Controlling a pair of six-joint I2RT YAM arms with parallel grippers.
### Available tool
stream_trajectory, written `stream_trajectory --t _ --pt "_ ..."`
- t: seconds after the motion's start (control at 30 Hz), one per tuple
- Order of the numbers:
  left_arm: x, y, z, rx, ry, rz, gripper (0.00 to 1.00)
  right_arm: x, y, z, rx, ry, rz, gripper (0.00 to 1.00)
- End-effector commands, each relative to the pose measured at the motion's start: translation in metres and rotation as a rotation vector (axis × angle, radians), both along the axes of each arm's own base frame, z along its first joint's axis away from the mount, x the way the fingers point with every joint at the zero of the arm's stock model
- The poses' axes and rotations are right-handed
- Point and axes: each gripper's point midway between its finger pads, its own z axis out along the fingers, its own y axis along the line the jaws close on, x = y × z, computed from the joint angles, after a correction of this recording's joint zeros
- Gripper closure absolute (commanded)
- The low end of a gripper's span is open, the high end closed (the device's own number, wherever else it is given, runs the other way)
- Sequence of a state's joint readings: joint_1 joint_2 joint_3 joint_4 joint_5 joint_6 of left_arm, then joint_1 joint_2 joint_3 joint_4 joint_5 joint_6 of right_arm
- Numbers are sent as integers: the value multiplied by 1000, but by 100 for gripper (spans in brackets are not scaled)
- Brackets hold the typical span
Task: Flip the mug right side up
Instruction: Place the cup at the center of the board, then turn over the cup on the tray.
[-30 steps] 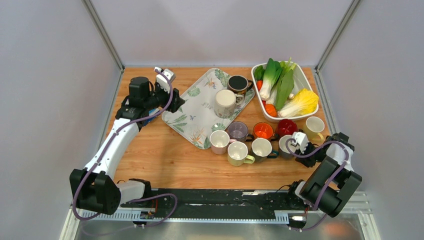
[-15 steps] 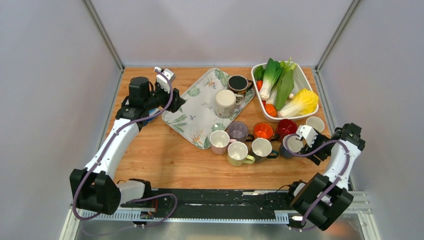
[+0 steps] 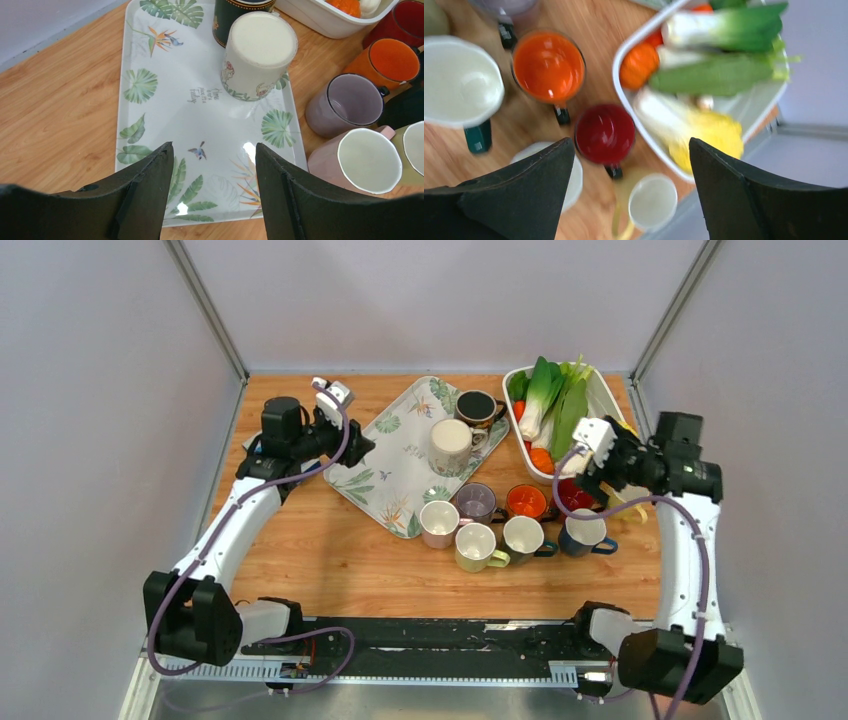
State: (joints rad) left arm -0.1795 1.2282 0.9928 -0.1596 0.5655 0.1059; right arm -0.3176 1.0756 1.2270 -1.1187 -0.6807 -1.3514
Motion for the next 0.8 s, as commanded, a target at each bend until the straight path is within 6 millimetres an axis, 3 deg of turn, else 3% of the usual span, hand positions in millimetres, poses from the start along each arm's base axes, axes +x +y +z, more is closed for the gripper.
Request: stream_trajectory --t 0.0,0.13,0.27,0.47,0.77 --pt "4 -5 21 -29 -37 -24 32 56 70 27 228 -27 -39 11" --pt "-5 -4 23 -10 -26 -43 32 91 129 20 340 34 11 17" --pt "-18 -1 19 49 -26 -84 32 114 161 -1 403 130 138 24" --pt "-32 3 18 84 -14 -99 32 141 184 -51 233 69 375 24" --pt "-50 8 17 103 12 -107 32 197 204 -107 137 84 416 24"
